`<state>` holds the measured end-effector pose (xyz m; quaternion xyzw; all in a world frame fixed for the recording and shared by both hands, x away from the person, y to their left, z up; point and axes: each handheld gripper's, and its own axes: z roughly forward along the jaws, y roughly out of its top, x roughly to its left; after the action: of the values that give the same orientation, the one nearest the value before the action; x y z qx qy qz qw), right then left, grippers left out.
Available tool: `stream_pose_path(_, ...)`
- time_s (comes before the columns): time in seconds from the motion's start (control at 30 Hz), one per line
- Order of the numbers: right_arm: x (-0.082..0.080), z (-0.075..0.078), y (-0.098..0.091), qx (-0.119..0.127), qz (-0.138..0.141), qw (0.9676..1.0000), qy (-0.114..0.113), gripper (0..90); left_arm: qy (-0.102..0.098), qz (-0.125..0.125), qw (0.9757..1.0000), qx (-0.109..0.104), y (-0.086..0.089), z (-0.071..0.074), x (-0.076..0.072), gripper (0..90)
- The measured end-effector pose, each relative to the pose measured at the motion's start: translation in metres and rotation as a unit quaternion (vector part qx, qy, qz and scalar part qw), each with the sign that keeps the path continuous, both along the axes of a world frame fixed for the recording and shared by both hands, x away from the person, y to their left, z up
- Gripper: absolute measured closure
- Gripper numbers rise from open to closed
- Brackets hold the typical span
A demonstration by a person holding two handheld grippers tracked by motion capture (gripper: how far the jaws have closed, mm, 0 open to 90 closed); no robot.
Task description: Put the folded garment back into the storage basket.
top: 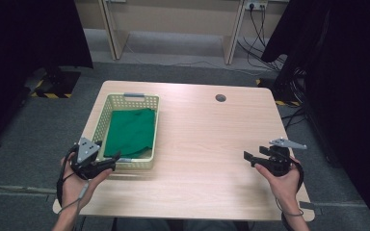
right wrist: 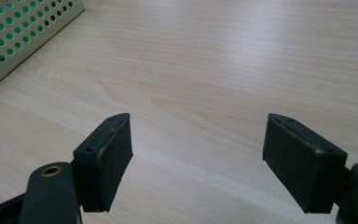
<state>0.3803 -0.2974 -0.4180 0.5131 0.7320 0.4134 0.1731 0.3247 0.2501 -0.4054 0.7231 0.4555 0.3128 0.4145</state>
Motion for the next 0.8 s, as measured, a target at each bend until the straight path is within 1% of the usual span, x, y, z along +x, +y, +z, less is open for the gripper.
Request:
stream_pose_path(0.2, -0.006, -0.002, -0.005, -0.003, -0.003, 1.0000, -0.003, 24.2, -0.009, -0.006, 0.9999, -0.006, 0.000, -0.005, -0.009, 25.7)
stream_pose_path(0.23, -0.008, -0.002, -0.007, -0.005, -0.004, 1.0000, -0.006, 24.1, -0.017, -0.007, 0.9998, -0.010, 0.000, -0.007, -0.013, 25.4)
stream_pose_path(0.47, -0.016, -0.007, -0.013, -0.004, -0.007, 0.9999, -0.009, 23.8, -0.028, -0.010, 0.9993, -0.021, 0.001, -0.018, -0.024, 24.5)
stream_pose_path(0.57, -0.020, -0.009, -0.015, -0.003, -0.007, 0.9999, -0.009, 23.6, -0.032, -0.010, 0.9991, -0.025, 0.002, -0.020, -0.027, 24.2)
stream_pose_path(0.8, -0.026, -0.012, -0.018, -0.004, -0.008, 0.9999, -0.012, 23.3, -0.042, -0.012, 0.9987, -0.027, 0.003, -0.023, -0.034, 23.9)
